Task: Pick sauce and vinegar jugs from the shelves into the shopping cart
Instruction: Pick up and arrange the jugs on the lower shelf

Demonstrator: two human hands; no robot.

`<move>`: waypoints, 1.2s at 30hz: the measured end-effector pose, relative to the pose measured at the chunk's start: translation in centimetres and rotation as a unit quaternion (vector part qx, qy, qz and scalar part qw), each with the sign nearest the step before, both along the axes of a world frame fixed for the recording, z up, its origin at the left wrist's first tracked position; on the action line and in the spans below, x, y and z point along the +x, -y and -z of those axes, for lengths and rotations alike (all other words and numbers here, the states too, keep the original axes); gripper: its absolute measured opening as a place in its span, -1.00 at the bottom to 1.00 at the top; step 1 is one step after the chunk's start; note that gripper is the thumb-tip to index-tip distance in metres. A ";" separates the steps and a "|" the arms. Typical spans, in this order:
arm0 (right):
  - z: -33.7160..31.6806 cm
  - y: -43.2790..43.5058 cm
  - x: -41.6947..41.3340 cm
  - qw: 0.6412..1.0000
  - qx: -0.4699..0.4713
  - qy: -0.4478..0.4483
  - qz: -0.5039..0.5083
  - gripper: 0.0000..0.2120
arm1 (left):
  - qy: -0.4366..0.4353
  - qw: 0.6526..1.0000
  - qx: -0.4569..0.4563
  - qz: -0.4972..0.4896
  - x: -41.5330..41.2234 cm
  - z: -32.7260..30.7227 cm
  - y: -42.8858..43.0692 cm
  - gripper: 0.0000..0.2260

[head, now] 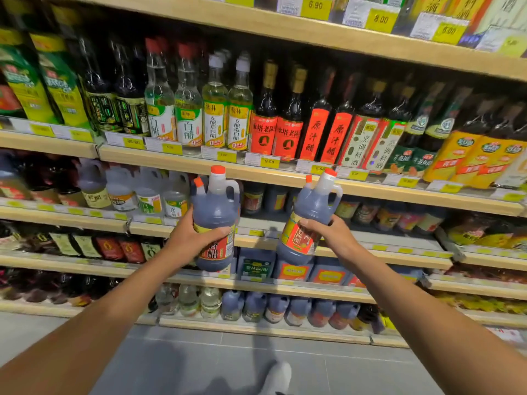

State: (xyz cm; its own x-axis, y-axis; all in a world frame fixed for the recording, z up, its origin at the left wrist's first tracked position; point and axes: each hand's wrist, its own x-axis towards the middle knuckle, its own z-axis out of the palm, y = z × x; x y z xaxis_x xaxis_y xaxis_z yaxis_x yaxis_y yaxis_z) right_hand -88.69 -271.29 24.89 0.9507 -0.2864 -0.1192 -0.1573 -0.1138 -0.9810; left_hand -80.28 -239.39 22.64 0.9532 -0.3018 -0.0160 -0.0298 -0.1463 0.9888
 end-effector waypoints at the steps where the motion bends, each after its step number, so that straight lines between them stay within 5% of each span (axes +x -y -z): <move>1: 0.9 -0.1 0.4 1.000 0.005 -0.004 0.000 -0.66 | -0.001 1.000 -0.002 -0.004 0.2 0.3 -0.1 -0.44; 6: 5.9 0.7 2.9 1.000 -0.028 -0.009 -0.008 -0.58 | 0.004 1.000 -0.002 -0.017 1.8 2.9 -0.4 -0.43; 13: 11.9 1.4 5.0 0.977 -0.202 0.068 0.004 -0.36 | 0.019 1.000 -0.009 -0.017 3.8 6.9 -0.2 -0.30; 19: 11.7 1.9 8.6 0.954 -0.267 0.133 -0.033 -0.41 | 0.030 0.999 -0.029 -0.031 5.3 8.5 0.8 -0.33; 26: 12.2 3.9 13.1 0.942 -0.300 0.144 -0.051 -0.45 | 0.040 0.998 -0.040 -0.041 6.8 9.4 1.9 -0.31; 36: 16.1 6.8 16.7 0.965 -0.258 0.040 0.008 -0.44 | 0.038 0.997 -0.009 -0.066 7.3 9.9 2.3 -0.33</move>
